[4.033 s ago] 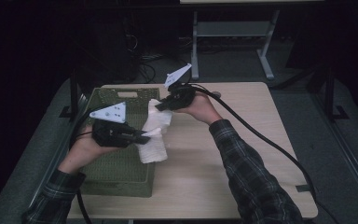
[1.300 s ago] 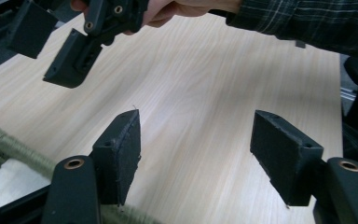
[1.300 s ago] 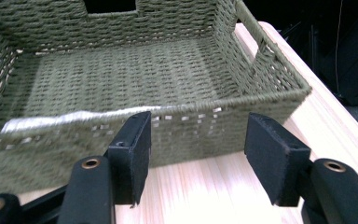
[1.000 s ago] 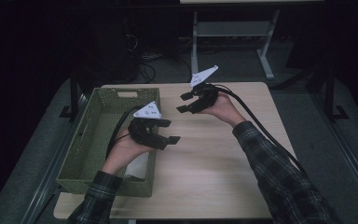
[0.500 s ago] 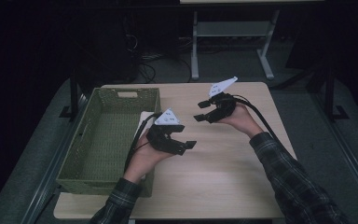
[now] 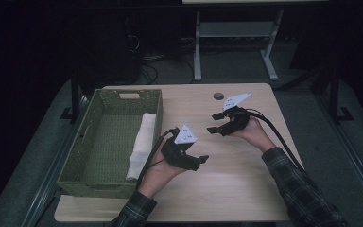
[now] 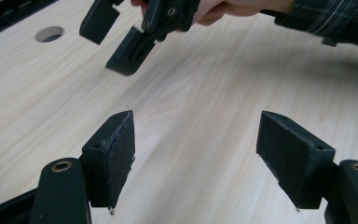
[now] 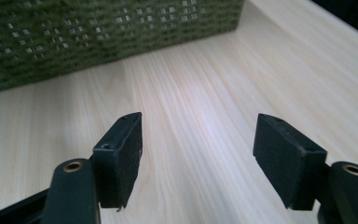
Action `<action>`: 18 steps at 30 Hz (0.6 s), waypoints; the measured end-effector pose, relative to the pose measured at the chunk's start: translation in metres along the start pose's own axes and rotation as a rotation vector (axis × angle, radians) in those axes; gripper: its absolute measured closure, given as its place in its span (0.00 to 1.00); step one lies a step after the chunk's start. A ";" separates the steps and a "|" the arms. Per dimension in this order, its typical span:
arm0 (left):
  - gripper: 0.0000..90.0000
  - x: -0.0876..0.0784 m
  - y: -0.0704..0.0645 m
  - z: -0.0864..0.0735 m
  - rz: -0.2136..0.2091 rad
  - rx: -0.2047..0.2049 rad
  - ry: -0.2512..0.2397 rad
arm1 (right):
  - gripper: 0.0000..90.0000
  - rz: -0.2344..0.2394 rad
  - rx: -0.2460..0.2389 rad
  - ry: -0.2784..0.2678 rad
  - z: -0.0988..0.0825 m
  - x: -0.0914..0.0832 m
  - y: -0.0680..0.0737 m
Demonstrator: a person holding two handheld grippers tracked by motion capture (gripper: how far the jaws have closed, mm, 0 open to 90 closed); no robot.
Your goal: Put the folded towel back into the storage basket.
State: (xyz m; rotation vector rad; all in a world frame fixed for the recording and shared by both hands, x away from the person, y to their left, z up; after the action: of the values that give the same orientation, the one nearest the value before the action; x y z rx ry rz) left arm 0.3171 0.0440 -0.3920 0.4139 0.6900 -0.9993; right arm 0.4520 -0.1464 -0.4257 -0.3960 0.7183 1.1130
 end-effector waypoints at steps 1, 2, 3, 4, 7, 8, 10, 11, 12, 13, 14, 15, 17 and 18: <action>0.30 0.004 -0.003 -0.001 -0.008 0.002 0.003 | 0.35 -0.001 0.006 0.003 -0.003 0.000 0.000; 0.30 0.007 -0.005 -0.002 -0.013 0.004 0.010 | 0.35 -0.007 0.010 -0.003 -0.008 0.000 0.001; 0.30 0.011 -0.007 -0.003 -0.023 0.004 0.014 | 0.35 -0.008 0.017 -0.004 -0.011 0.000 0.001; 0.30 0.014 -0.009 -0.004 -0.028 0.008 0.023 | 0.35 -0.007 0.026 -0.001 -0.014 -0.001 0.000; 0.30 0.024 -0.015 -0.008 -0.037 0.011 0.034 | 0.34 -0.016 0.033 0.009 -0.024 -0.002 0.000; 0.30 0.027 -0.016 -0.009 -0.040 0.018 0.039 | 0.34 -0.020 0.033 0.007 -0.027 -0.003 0.000; 0.30 0.033 -0.018 -0.012 -0.047 0.020 0.041 | 0.33 -0.026 0.042 0.012 -0.034 -0.004 0.000; 0.30 0.035 -0.019 -0.013 -0.048 0.021 0.041 | 0.33 -0.029 0.053 0.012 -0.038 -0.005 0.000; 0.30 0.038 -0.020 -0.014 -0.056 0.010 0.034 | 0.33 -0.034 0.057 0.012 -0.041 -0.006 0.000; 0.30 0.041 -0.020 -0.016 -0.061 0.015 0.038 | 0.33 -0.038 0.063 0.015 -0.045 -0.007 0.000; 0.30 0.045 -0.021 -0.019 -0.064 0.008 0.039 | 0.33 -0.042 0.071 0.014 -0.049 -0.007 0.000; 0.30 0.047 -0.021 -0.020 -0.063 0.002 0.038 | 0.32 -0.046 0.082 0.017 -0.054 -0.008 0.000; 0.30 0.052 -0.021 -0.024 -0.064 0.001 0.043 | 0.31 -0.059 0.087 0.018 -0.060 -0.009 0.001; 0.30 0.055 -0.021 -0.026 -0.065 -0.007 0.042 | 0.31 -0.063 0.096 0.019 -0.064 -0.010 0.001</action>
State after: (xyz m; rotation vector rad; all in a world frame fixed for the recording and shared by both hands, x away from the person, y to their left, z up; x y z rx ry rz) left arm 0.3100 0.0159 -0.4491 0.4098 0.7482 -1.0516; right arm 0.4276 -0.1925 -0.4645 -0.3457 0.7679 1.0131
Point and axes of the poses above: each handheld gripper's, and its own axes: x roughly forward along the jaws, z roughly out of its top, y roughly to its left, the point moved 3 cm from there along x, roughly forward along the jaws, and after that the axes turned 6 degrees about y, right-handed, at the moved point
